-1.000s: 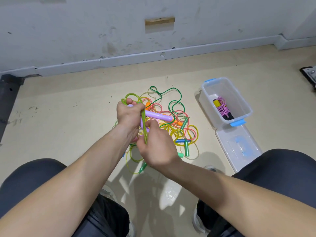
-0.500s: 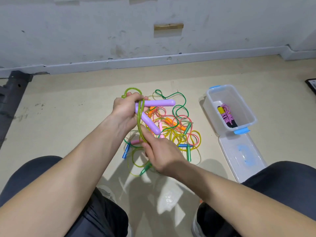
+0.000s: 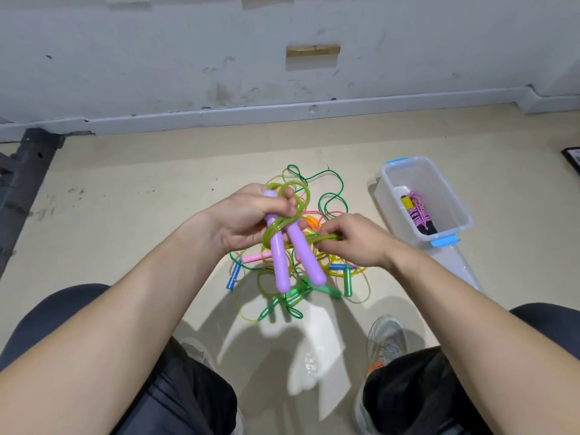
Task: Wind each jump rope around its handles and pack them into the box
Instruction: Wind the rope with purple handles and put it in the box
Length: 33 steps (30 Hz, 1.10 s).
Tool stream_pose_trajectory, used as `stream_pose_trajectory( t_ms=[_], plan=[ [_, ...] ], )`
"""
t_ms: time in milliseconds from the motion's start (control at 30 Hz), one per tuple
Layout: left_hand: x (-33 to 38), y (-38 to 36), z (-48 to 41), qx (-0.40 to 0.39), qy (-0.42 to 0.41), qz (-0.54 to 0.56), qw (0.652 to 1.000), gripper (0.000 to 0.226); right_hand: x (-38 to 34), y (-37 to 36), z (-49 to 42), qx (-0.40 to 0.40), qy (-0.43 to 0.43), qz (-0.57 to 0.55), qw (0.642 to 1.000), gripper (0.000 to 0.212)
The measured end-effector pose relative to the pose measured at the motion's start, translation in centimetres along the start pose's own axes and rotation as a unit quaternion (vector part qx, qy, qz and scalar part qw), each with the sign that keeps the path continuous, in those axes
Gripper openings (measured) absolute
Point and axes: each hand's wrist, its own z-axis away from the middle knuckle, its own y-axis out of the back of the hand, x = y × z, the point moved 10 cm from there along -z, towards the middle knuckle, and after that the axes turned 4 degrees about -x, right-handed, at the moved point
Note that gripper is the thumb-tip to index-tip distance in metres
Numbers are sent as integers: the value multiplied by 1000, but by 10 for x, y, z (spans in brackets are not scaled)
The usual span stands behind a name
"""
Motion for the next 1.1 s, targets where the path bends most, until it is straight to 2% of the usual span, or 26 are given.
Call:
stream_pose_trajectory(
  t_ms=[67,267,300,400,433,567,733,833,933,1100],
  plan=[
    [-7,-5,-1,-25,6,-16,1000,29,5,4,0,-6,-16,-7,1000,24],
    [1,1,1,-8,-40,-102,994,34,6,-1,-2,-38,-44,-214,975,22],
    [3,2,2,0,-50,-126,991,34,7,-3,-2,-49,-58,-274,959,26],
    [7,5,2,22,-75,-165,983,35,4,-14,-2,-74,-115,-478,868,23],
    [7,5,2,23,-80,-167,982,36,5,-13,-2,-56,-115,-501,856,22],
    [7,7,0,25,-91,-164,982,41,4,0,-6,18,-80,-482,872,25],
    [7,1,-1,27,-106,-192,975,34,13,4,0,108,-129,-563,809,7],
    [8,2,-3,42,-103,-226,968,35,4,9,4,117,-125,-537,826,15],
    [8,2,-3,46,-96,-265,958,36,-10,16,6,80,-94,-510,852,28],
    [-8,-7,-6,-1,-57,-341,938,39,-8,9,4,58,-89,-398,911,16]
  ],
)
